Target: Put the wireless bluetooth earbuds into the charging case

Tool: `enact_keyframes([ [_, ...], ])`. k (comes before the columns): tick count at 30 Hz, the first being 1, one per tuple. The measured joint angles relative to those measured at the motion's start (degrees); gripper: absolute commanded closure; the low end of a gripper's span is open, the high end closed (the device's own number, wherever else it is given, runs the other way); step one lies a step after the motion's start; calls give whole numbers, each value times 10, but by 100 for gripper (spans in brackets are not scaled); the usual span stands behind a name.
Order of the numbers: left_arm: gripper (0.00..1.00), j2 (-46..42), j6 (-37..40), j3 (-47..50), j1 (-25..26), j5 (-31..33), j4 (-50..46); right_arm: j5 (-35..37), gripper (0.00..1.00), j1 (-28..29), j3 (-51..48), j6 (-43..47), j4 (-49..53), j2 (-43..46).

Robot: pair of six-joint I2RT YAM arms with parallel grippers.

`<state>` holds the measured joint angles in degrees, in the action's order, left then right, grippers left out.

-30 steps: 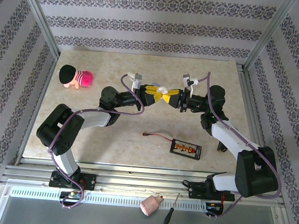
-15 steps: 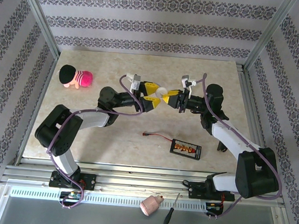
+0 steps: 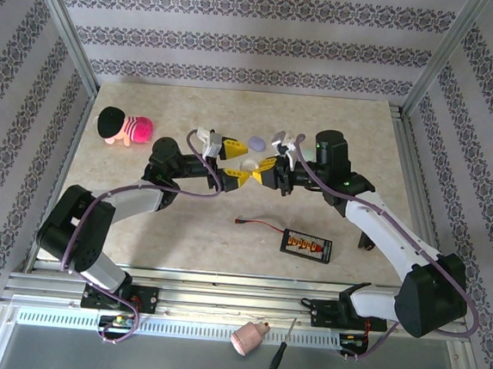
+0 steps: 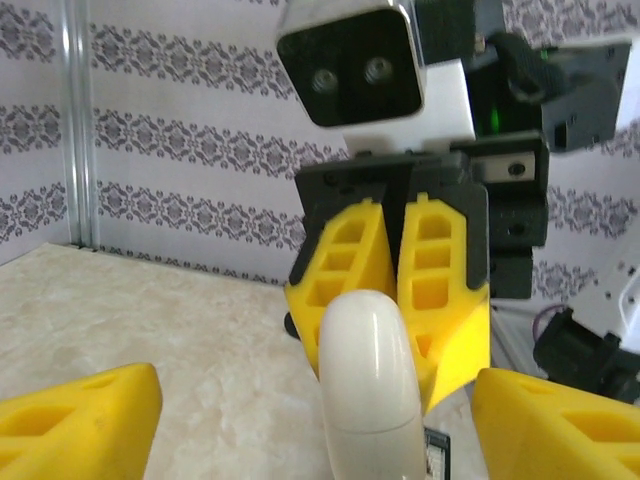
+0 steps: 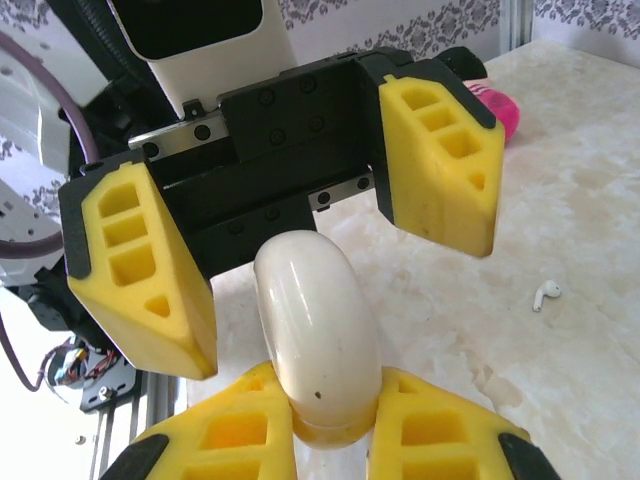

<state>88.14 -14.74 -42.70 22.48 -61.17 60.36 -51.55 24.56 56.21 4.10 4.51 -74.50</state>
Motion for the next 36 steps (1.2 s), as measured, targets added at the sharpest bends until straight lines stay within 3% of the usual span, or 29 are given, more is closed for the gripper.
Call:
enact_keyframes([
  [16, 63, -14, 20, 12, 0, -29, -42, 8, 89, 9, 7, 34, 22, 0],
  [24, 63, -14, -1, 12, 0, -33, -32, 10, 89, 12, 7, 34, 21, 0],
  [30, 69, -11, -11, 12, 0, -35, -29, 10, 88, 12, 7, 34, 21, -4],
  [36, 61, -4, -21, 12, 0, -38, -25, 12, 88, 12, 7, 34, 16, -5],
])
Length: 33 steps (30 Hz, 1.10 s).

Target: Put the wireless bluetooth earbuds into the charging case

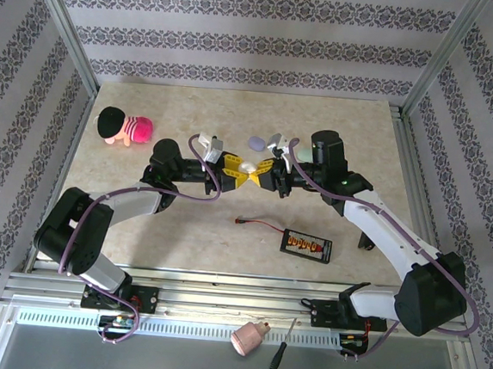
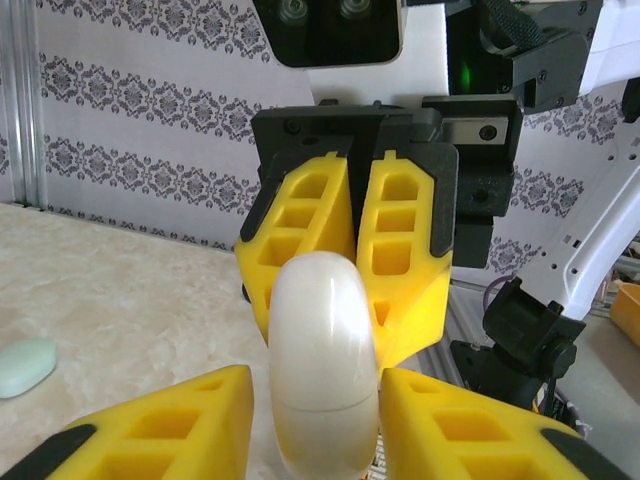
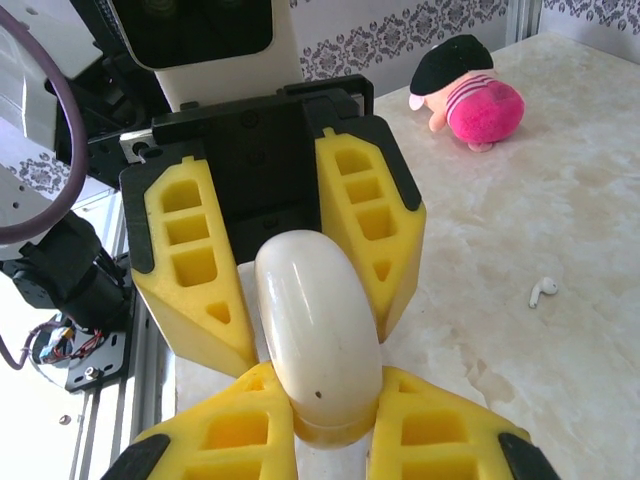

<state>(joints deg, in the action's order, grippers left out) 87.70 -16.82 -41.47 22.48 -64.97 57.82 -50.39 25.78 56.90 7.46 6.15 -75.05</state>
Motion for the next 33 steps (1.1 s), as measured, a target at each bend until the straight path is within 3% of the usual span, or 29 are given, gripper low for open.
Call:
enact_keyframes([
  [10, 74, 2, -4, 0, 0, -6, 0, 0, 87, 0, 0, 0, -4, -1],
  [11, 73, 2, -4, 0, 0, -6, 0, 0, 87, 0, 0, 0, -4, -1],
  [13, 61, 2, -5, 0, 0, -6, 1, 0, 87, 0, 0, 0, -4, -1],
  [15, 60, 2, -8, 0, 0, -6, 4, -1, 87, 3, 0, 0, -4, -1],
  [23, 79, 2, -10, 0, 0, -11, 7, 1, 86, 6, 0, 0, -4, -2],
  [25, 85, 2, -12, 0, 0, -10, 7, 3, 81, 6, 0, 0, -6, -2],
  [28, 87, 2, -10, 0, 0, -10, 7, 7, 65, 6, 0, -3, -9, -2],
  [33, 90, 2, -1, 0, 0, -8, 7, 7, 49, 5, 0, -25, -27, -2],
])
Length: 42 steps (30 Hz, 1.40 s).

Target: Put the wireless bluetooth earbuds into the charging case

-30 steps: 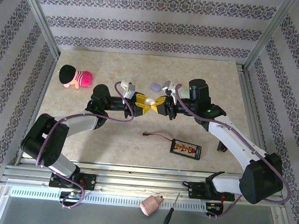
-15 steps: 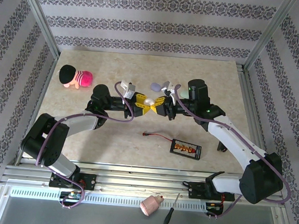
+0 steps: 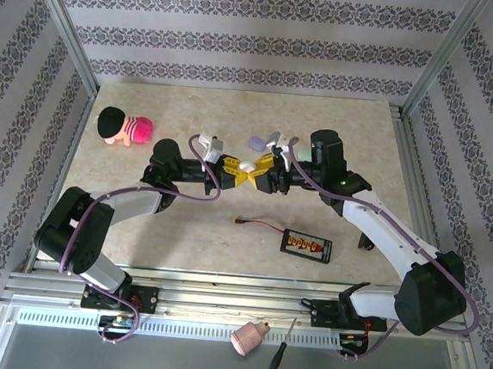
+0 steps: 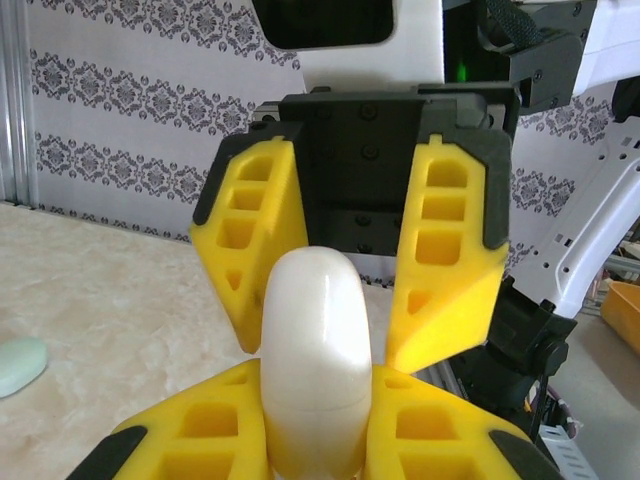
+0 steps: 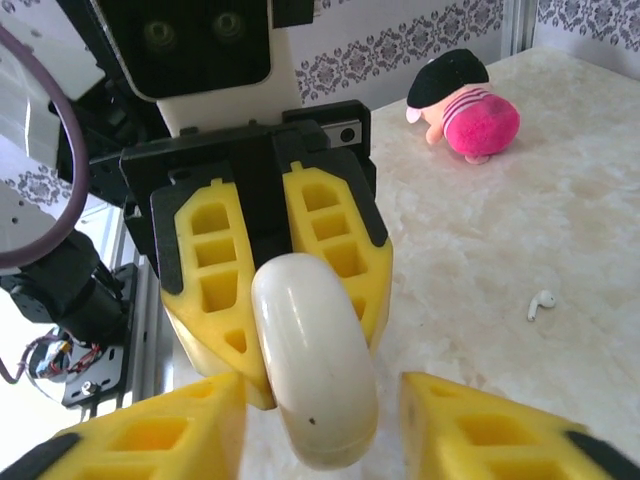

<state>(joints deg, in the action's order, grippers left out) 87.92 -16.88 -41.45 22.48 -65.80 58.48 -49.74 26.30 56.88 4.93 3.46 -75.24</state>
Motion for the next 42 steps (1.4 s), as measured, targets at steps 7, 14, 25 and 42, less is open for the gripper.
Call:
enact_keyframes([
  [7, 91, -6, 19, 7, 0, 1, -2, 14, 45, -17, 0, -45, -28, 0],
  [14, 91, -10, 36, 23, -1, 6, -8, 46, 42, -30, 6, -82, -38, -13],
  [25, 92, -22, 76, 42, -9, 11, -7, 21, 15, -54, -3, -135, -102, -12],
  [42, 92, -42, 96, 95, -64, 25, 46, 236, 20, -108, 64, -229, -45, -135],
])
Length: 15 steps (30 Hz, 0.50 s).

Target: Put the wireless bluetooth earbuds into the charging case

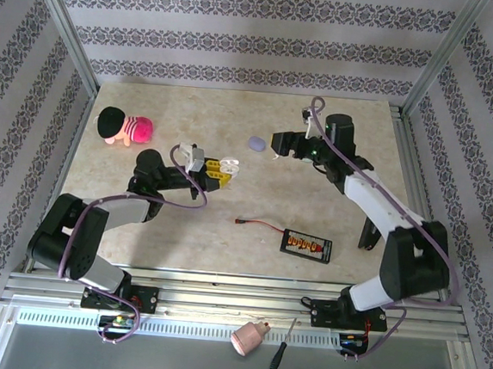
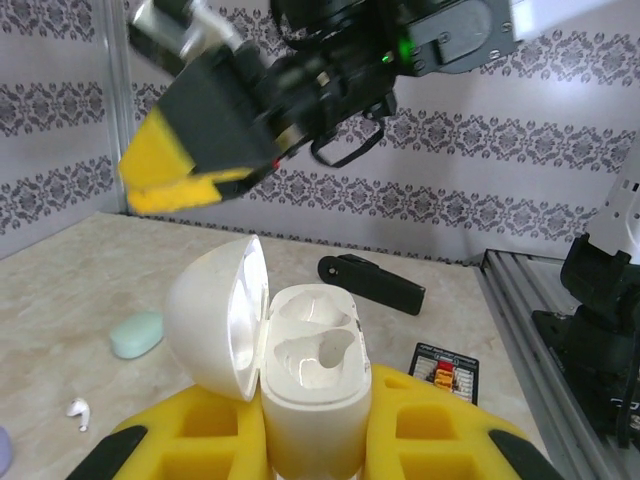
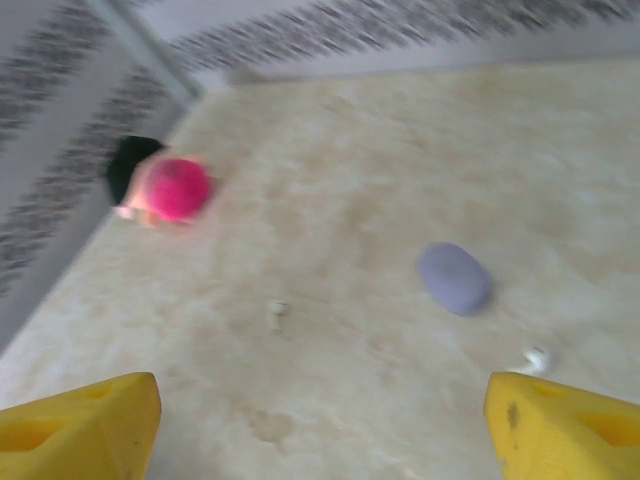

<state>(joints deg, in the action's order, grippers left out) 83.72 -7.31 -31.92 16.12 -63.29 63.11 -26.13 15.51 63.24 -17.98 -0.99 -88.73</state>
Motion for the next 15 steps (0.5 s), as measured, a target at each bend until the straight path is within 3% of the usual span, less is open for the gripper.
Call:
enact_keyframes([
  [6, 92, -46, 50, 3, -1, 14, -45, 85, 37, -3, 65, -26, 71, -110],
  [15, 92, -47, 105, 23, -1, 28, -98, 104, 48, -8, 257, -26, 221, -287],
])
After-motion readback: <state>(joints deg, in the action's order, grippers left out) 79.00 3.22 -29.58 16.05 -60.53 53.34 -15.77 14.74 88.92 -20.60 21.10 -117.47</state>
